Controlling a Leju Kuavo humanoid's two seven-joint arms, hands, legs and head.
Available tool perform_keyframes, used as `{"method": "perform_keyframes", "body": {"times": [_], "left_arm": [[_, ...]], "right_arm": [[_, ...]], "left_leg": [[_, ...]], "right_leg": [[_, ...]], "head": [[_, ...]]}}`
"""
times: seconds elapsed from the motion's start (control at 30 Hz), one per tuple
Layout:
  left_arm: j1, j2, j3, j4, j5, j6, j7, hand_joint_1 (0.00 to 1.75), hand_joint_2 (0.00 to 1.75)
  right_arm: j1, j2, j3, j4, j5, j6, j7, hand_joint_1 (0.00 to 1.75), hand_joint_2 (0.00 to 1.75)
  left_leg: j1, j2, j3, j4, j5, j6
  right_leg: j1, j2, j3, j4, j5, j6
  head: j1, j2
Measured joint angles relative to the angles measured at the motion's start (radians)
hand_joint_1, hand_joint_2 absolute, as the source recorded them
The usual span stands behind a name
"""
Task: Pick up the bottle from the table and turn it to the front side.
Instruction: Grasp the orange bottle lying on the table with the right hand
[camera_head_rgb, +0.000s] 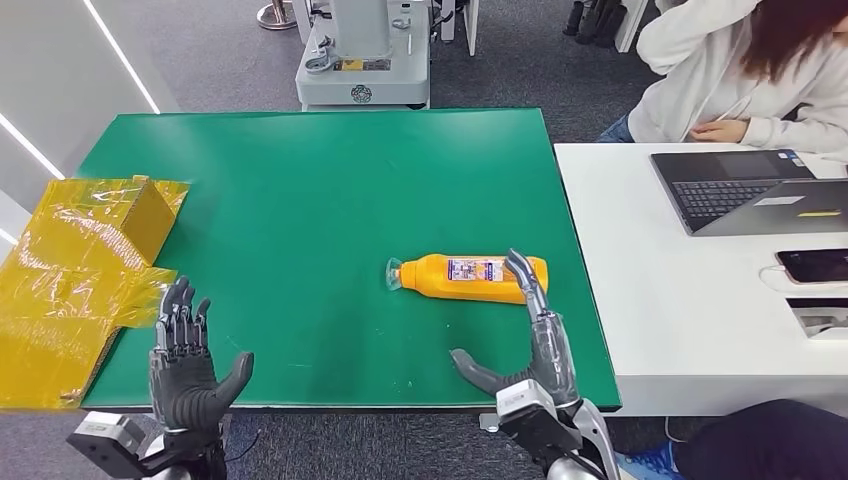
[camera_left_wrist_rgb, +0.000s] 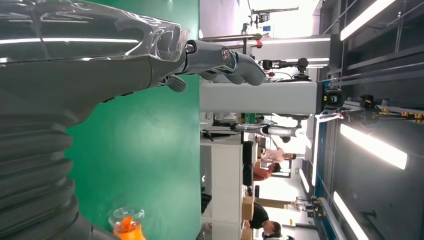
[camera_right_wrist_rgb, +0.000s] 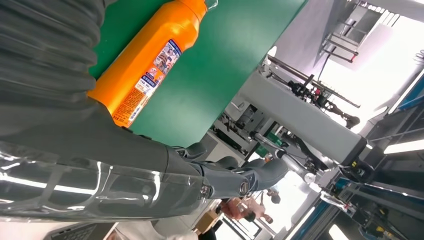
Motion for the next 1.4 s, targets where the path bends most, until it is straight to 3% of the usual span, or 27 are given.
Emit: {"method": "perform_keyframes", "body": {"times": [0.4, 0.47, 0.6, 0.9, 1.07, 1.4], "left_arm": [[-0.039, -0.016, -0.004, 0.007, -0.020, -0.031, 0.006, 0.00, 1.75], [-0.063, -0.030, -0.010, 0.011, -0.034, -0.051, 0.023, 0.00, 1.75], [-0.113, -0.061, -0.024, 0.030, -0.063, -0.112, 0.054, 0.00, 1.75], [-0.139, -0.063, -0.044, 0.066, -0.066, -0.137, 0.062, 0.00, 1.75], [-0.147, -0.061, -0.051, 0.078, -0.051, -0.138, 0.073, 0.00, 1.75], [-0.166, -0.052, -0.060, 0.108, -0.024, -0.139, 0.091, 0.00, 1.75]], "right_arm": [[-0.057, -0.002, 0.000, 0.004, 0.094, 0.034, 0.051, 0.00, 1.75], [-0.142, -0.010, -0.005, 0.042, 0.126, 0.071, 0.092, 0.00, 1.75], [-0.445, -0.053, -0.015, 0.260, 0.199, 0.175, 0.195, 0.00, 1.75], [-0.745, -0.079, 0.077, 0.634, 0.191, 0.338, 0.266, 0.00, 1.75], [-0.844, -0.079, 0.160, 0.787, 0.163, 0.421, 0.293, 0.00, 1.75], [-0.922, -0.110, 0.318, 0.982, 0.088, 0.637, 0.381, 0.00, 1.75]], "left_leg": [[0.000, 0.000, 0.000, 0.000, 0.000, 0.000], [0.000, 0.001, 0.000, 0.000, 0.001, 0.000], [0.000, 0.002, 0.000, 0.001, 0.004, 0.001], [0.000, 0.002, 0.000, 0.001, 0.005, 0.000], [0.000, 0.001, -0.001, 0.001, 0.005, 0.000], [0.000, 0.001, -0.001, 0.001, 0.005, 0.000]], "right_leg": [[0.000, 0.000, 0.000, 0.000, 0.001, 0.000], [0.000, 0.001, 0.000, 0.000, 0.002, 0.000], [0.000, 0.002, 0.000, 0.000, 0.005, -0.001], [0.000, 0.003, -0.001, 0.001, 0.005, -0.001], [0.000, 0.002, -0.001, 0.001, 0.005, -0.001], [0.000, 0.002, -0.001, 0.000, 0.006, 0.000]], "head": [[0.000, 0.000], [0.000, 0.000], [0.000, 0.000], [0.000, 0.000], [0.000, 0.000], [0.000, 0.000]]}}
